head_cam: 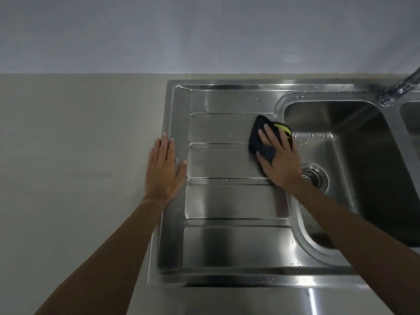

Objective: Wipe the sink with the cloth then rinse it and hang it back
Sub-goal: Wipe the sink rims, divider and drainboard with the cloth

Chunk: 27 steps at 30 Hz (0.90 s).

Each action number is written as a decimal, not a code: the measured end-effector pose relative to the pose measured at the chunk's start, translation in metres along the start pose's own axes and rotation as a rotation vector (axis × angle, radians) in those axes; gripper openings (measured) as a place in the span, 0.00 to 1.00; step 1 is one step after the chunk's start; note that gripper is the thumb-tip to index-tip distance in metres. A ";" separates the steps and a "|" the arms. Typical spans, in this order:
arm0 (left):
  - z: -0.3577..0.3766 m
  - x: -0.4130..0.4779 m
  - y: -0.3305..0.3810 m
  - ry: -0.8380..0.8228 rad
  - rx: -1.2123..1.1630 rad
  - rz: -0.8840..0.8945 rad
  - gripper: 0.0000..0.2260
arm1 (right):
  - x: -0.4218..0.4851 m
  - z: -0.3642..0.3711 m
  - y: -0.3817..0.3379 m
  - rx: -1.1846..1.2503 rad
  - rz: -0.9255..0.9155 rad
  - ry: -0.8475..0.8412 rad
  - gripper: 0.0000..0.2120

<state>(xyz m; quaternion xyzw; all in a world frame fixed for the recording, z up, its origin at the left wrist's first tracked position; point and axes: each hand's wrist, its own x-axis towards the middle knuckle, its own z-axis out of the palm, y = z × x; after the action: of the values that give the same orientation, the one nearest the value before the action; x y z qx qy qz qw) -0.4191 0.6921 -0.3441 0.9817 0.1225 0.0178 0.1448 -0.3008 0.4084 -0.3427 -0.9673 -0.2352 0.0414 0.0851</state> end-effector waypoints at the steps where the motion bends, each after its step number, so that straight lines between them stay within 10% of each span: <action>1: 0.001 0.001 -0.001 -0.001 -0.001 0.000 0.32 | 0.019 -0.001 0.001 0.003 0.047 0.000 0.30; 7: 0.005 0.003 -0.001 0.015 0.010 -0.004 0.31 | 0.119 -0.002 -0.036 -0.009 0.243 -0.051 0.30; 21: 0.007 0.005 -0.004 0.071 -0.024 0.008 0.25 | 0.001 0.008 -0.037 -0.079 -0.670 -0.100 0.31; 27: 0.007 0.005 -0.003 0.078 -0.005 -0.003 0.24 | 0.066 -0.003 -0.010 -0.048 -0.118 -0.032 0.30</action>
<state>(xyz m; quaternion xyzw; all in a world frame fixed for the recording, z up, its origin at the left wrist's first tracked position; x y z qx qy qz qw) -0.4146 0.6944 -0.3518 0.9797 0.1295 0.0562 0.1424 -0.2462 0.4478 -0.3408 -0.9528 -0.2939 0.0463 0.0602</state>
